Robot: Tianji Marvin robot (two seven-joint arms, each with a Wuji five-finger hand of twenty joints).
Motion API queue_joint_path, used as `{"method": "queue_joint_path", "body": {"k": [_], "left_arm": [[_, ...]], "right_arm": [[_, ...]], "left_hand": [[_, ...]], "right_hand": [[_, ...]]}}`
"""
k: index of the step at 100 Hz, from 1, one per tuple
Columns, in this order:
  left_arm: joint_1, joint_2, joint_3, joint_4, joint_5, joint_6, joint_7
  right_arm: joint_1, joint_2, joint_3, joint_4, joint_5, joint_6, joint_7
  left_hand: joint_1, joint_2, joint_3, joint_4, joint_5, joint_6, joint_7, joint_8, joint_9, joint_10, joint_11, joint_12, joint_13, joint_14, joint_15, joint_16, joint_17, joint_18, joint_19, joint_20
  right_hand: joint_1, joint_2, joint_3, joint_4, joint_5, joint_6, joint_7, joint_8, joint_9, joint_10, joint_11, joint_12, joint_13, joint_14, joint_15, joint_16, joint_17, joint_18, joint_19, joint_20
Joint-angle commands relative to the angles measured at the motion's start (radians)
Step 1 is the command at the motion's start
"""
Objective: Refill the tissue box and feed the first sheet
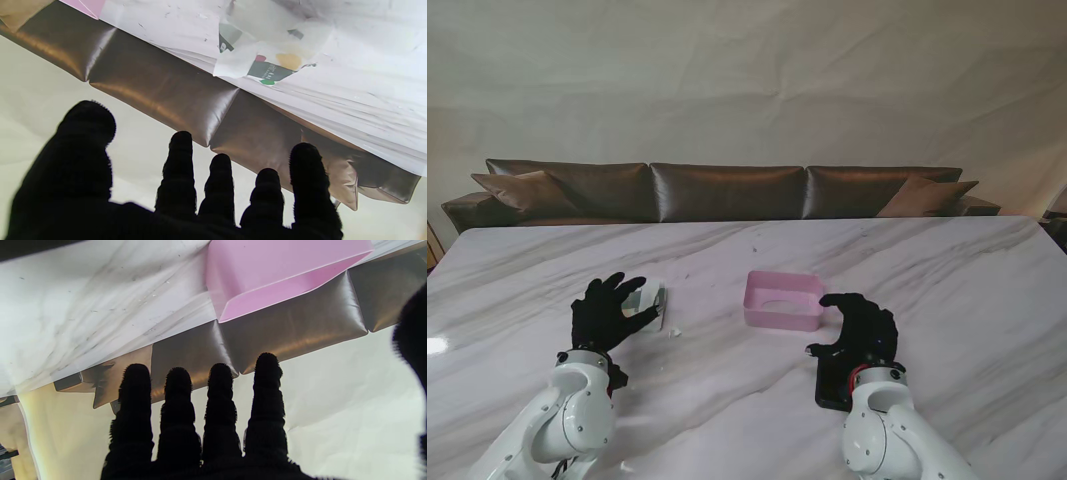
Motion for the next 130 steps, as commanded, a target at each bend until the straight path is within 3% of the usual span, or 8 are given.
{"method": "queue_joint_path", "body": {"k": [1, 22, 35, 68, 97, 104, 110, 130], "left_arm": [[-0.023, -0.013, 0.009, 0.026, -0.026, -0.009, 0.002], [-0.106, -0.022, 0.057, 0.115, -0.097, -0.008, -0.014], [-0.167, -0.036, 0.097, 0.192, -0.151, -0.02, -0.002], [-0.286, -0.049, 0.183, 0.353, -0.21, -0.017, -0.03], [-0.317, -0.056, 0.218, 0.413, -0.162, 0.004, 0.017], [-0.315, -0.053, 0.217, 0.408, -0.152, 0.007, 0.017], [-0.314, -0.054, 0.216, 0.405, -0.14, 0.008, 0.03], [-0.321, -0.042, 0.224, 0.4, -0.067, 0.048, 0.032]], "right_arm": [[0.001, -0.005, -0.003, 0.006, 0.006, 0.009, 0.012], [0.011, -0.009, -0.008, 0.01, 0.018, 0.016, 0.004], [0.014, -0.009, -0.004, 0.014, 0.022, 0.019, 0.01], [0.014, -0.007, 0.014, 0.024, 0.03, 0.016, 0.023], [0.014, -0.007, 0.026, 0.041, 0.032, 0.009, 0.018], [0.017, -0.008, 0.025, 0.05, 0.036, 0.008, 0.016], [0.021, -0.009, 0.023, 0.056, 0.04, 0.008, 0.014], [0.032, -0.013, 0.017, 0.073, 0.051, 0.007, 0.006]], "left_hand": [[-0.011, -0.013, -0.041, -0.038, -0.043, -0.046, -0.035, -0.025, -0.071, -0.025, -0.059, -0.032, -0.054, 0.018, -0.041, -0.018, -0.015, 0.004, -1.39, 0.038], [-0.015, 0.02, -0.139, -0.057, -0.112, -0.046, -0.088, -0.06, -0.121, -0.025, -0.195, -0.119, -0.08, 0.097, -0.09, -0.014, -0.014, 0.091, -1.285, 0.102], [-0.092, 0.017, -0.161, 0.019, -0.136, -0.046, -0.115, -0.082, -0.141, -0.014, -0.235, -0.15, -0.091, 0.11, -0.12, -0.022, -0.027, 0.137, -1.199, 0.084], [-0.087, -0.005, -0.149, 0.023, -0.184, -0.047, -0.15, -0.105, -0.166, -0.006, -0.261, -0.191, -0.1, 0.109, -0.149, -0.062, -0.037, 0.163, -1.154, 0.058], [-0.101, 0.002, -0.147, 0.026, -0.162, -0.08, -0.154, -0.112, -0.154, -0.039, -0.249, -0.178, -0.092, 0.048, -0.147, -0.114, -0.042, 0.14, -1.512, -0.07], [-0.114, 0.01, -0.151, 0.021, -0.158, -0.091, -0.156, -0.113, -0.148, -0.048, -0.244, -0.171, -0.092, 0.035, -0.149, -0.122, -0.032, 0.141, -1.701, -0.136], [-0.125, 0.014, -0.155, 0.019, -0.148, -0.099, -0.155, -0.113, -0.139, -0.052, -0.234, -0.157, -0.09, 0.022, -0.149, -0.13, -0.026, 0.141, -1.728, -0.264], [-0.157, 0.03, -0.165, 0.013, -0.142, -0.129, -0.158, -0.115, -0.123, -0.067, -0.215, -0.14, -0.093, -0.006, -0.158, -0.144, -0.03, 0.152, -1.722, -0.278]], "right_hand": [[-0.001, 0.015, 0.0, 0.01, -0.029, 0.001, 0.004, -0.01, -0.032, 0.013, -0.01, -0.02, -0.029, -0.017, -0.009, -0.021, -0.014, -0.025, -0.019, -0.016], [0.007, 0.024, -0.007, 0.014, -0.024, -0.002, 0.013, -0.012, -0.029, 0.013, -0.004, -0.021, -0.025, -0.02, -0.004, -0.025, -0.012, -0.028, -0.012, -0.024], [0.013, 0.031, -0.011, 0.016, -0.023, -0.004, 0.016, -0.014, -0.029, 0.019, -0.001, -0.021, -0.026, -0.021, -0.002, -0.026, -0.012, -0.03, -0.007, -0.028], [0.024, 0.041, -0.02, 0.021, -0.017, -0.006, 0.02, -0.015, -0.027, 0.02, 0.003, -0.02, -0.027, -0.023, 0.001, -0.029, -0.015, -0.033, -0.003, -0.037], [0.034, 0.05, -0.028, 0.025, -0.013, -0.01, 0.023, -0.014, -0.02, 0.024, 0.009, -0.014, -0.025, -0.021, 0.004, -0.029, -0.016, -0.033, 0.002, -0.042], [0.034, 0.05, -0.028, 0.026, -0.014, -0.011, 0.023, -0.014, -0.02, 0.024, 0.009, -0.014, -0.025, -0.021, 0.004, -0.03, -0.017, -0.033, 0.002, -0.043], [0.034, 0.051, -0.029, 0.026, -0.013, -0.012, 0.022, -0.014, -0.019, 0.026, 0.009, -0.013, -0.025, -0.021, 0.004, -0.03, -0.017, -0.033, 0.002, -0.045], [0.039, 0.053, -0.031, 0.027, -0.012, -0.014, 0.022, -0.014, -0.019, 0.026, 0.009, -0.011, -0.023, -0.022, 0.005, -0.03, -0.018, -0.033, 0.002, -0.049]]}}
